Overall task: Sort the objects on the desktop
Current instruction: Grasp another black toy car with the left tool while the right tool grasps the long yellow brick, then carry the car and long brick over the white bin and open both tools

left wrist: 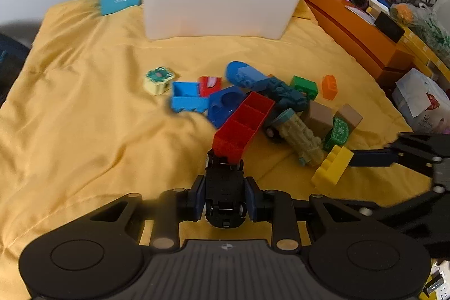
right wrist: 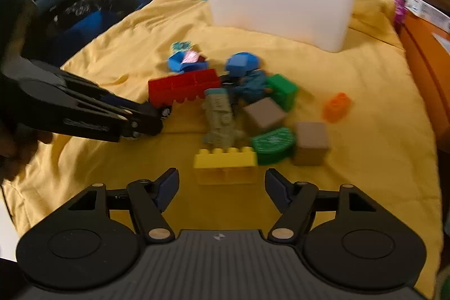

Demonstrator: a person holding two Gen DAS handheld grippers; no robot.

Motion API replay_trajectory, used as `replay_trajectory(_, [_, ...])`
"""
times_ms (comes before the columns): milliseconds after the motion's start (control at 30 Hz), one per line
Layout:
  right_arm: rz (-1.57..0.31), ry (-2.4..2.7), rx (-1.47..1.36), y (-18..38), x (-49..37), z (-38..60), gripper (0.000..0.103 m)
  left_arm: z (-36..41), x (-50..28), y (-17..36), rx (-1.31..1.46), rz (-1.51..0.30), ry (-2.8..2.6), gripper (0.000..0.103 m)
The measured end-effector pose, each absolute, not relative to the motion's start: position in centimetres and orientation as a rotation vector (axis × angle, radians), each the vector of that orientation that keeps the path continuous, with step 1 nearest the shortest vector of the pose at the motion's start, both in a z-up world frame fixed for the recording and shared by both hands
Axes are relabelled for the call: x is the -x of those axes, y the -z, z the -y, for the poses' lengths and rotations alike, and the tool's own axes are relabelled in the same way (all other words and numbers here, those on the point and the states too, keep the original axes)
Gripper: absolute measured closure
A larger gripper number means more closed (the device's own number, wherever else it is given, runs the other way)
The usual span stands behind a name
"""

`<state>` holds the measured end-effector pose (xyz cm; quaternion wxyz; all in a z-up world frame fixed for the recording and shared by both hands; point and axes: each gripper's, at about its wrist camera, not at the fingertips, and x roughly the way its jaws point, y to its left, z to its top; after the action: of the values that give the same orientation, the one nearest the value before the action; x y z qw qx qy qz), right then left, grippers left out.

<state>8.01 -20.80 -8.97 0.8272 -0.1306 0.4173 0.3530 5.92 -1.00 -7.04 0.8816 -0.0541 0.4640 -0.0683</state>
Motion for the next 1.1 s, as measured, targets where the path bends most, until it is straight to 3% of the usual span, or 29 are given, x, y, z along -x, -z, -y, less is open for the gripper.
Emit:
replay_trajectory(67, [-0.873, -0.743, 0.29, 9.5, -8.1, 20.1, 0.035, 0.7, -5.6, 7.1, 0.115, -0.974, 0.139, 0.071])
replay_trajectory(133, [-0.882, -0.725, 0.298, 9.7, -8.6, 19.8, 0.049, 0.3, -5.5, 7.4, 0.133, -0.989, 0.137, 0.07])
replay_trajectory(167, [-0.89, -0.729, 0.283, 9.6, -8.8, 19.9, 0.05, 0.3, -5.5, 7.5, 0.143, -0.987, 0.137, 0.068])
replay_trajectory(267, [-0.883, -0.737, 0.255, 9.0, -8.8, 20.6, 0.05, 0.5, -5.6, 7.4, 0.144, -0.982, 0.149, 0.064])
replay_trajectory(433, [-0.863, -0.72, 0.212, 7.7, -8.5, 21.9, 0.05, 0.4, -5.5, 6.6, 0.138, -0.958, 0.159, 0.071])
replay_trajectory(1100, [-0.675, -0.713, 0.04, -4.0, -15.2, 24.6, 0.05, -3.8, -10.5, -6.7, 0.194, -0.77, 0.12, 0.071])
